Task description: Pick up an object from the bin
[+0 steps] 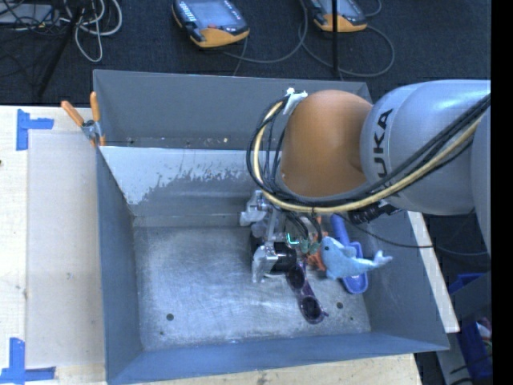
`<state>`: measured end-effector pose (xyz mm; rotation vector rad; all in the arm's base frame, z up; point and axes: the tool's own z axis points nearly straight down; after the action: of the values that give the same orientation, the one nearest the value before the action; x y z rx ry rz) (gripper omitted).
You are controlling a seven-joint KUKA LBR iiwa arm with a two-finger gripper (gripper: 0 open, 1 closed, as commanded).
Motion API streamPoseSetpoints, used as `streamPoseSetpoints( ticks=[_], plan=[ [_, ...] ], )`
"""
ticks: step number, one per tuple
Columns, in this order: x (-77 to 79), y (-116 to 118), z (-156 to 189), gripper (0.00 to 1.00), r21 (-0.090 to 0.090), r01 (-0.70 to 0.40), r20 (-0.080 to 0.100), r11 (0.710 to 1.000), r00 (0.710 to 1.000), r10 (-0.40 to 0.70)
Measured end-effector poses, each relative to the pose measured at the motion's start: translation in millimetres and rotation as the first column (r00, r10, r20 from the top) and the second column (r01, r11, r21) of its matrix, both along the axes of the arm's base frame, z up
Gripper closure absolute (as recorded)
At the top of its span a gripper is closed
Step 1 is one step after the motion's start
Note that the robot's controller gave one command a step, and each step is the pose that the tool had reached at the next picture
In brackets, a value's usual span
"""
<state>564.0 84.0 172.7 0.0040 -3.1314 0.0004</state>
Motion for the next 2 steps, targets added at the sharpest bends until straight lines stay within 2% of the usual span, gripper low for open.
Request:
streamPoseSetpoints(
  ticks=[1, 2],
  plan=[
    [1.8, 0, 4, 0.00, 0.001, 0.002, 0.008, 1.000, 1.000, -0.002],
    [13.9, -80, -69, 1.00, 0.031, -0.225, 0.045, 0.974, 0.974, 0.223]
  ],
)
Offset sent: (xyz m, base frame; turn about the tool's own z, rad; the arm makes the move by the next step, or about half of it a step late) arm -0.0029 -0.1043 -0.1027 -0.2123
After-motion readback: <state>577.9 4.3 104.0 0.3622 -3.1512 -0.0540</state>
